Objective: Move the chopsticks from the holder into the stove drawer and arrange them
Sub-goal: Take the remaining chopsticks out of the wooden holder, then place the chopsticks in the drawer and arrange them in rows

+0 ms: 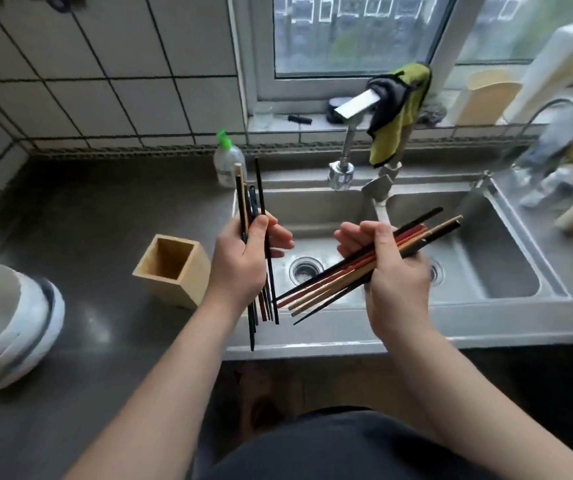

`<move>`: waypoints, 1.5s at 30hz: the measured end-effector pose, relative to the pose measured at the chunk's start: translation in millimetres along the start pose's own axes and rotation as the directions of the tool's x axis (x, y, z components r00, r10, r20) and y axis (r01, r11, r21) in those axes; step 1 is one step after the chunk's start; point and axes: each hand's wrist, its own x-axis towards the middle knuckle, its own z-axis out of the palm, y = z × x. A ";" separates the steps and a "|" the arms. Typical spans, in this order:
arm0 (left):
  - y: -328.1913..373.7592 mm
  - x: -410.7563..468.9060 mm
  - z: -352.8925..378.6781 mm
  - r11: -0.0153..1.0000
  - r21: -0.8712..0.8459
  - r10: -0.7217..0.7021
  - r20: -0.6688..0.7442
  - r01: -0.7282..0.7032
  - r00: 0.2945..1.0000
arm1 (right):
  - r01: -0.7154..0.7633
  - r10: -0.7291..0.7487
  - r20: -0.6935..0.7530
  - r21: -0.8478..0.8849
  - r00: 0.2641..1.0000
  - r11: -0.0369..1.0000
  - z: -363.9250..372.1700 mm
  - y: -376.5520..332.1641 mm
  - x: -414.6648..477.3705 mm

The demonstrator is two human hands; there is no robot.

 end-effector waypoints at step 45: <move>6.9 -510.2 742.6 0.996 0.003 -0.009 0.998 -0.085 -0.065 | 0.155 -0.181 -0.983 -0.184 -0.029 0.971 -786.9 -189.8 -243.8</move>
